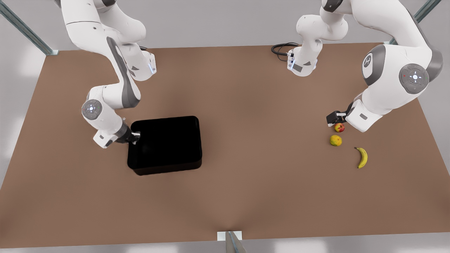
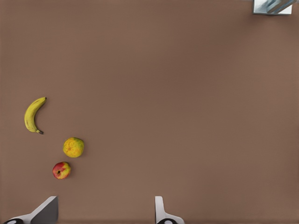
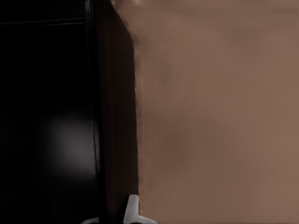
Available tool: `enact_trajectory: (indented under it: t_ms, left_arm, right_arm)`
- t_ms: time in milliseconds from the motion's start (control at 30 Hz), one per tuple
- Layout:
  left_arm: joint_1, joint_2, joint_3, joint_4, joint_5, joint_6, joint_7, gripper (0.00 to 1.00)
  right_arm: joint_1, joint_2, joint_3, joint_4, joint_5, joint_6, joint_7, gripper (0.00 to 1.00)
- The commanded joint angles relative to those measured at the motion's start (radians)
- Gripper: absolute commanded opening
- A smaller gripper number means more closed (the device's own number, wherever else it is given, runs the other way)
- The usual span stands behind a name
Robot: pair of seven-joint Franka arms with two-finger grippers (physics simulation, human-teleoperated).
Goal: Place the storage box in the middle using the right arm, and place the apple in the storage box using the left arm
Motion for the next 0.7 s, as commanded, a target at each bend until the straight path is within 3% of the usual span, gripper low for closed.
enact_trajectory:
  t_ms: [0, 133, 300, 467, 633, 667]
  left_arm:
    - [0.0, -0.002, 0.0, 0.0, 0.001, -0.001, -0.007, 1.0]
    - [0.0, -0.002, 0.0, 0.0, 0.001, 0.0, -0.007, 1.0]
    - [0.0, 0.0, 0.0, 0.0, -0.001, -0.001, -0.007, 1.0]
    - [0.0, 0.003, 0.0, 0.0, 0.001, -0.001, -0.007, 1.0]
    - [0.0, 0.001, 0.002, -0.001, 0.004, -0.023, -0.007, 1.0]
    - [0.002, 0.003, 0.006, 0.0, 0.005, -0.021, -0.006, 1.0]
  right_arm:
    - [0.07, 0.042, 0.011, 0.098, 0.059, -0.089, -0.045, 0.21]
    - [0.219, 0.281, 0.008, 0.458, 0.142, -0.148, 0.039, 0.21]
    - [0.303, 0.549, 0.01, 0.756, 0.208, -0.136, 0.082, 0.21]
    - [0.356, 0.684, 0.01, 0.798, 0.207, -0.122, 0.084, 0.21]
    - [0.363, 0.715, 0.01, 0.793, 0.207, -0.121, 0.081, 0.24]
    - [0.363, 0.715, 0.01, 0.791, 0.207, -0.121, 0.081, 0.8]
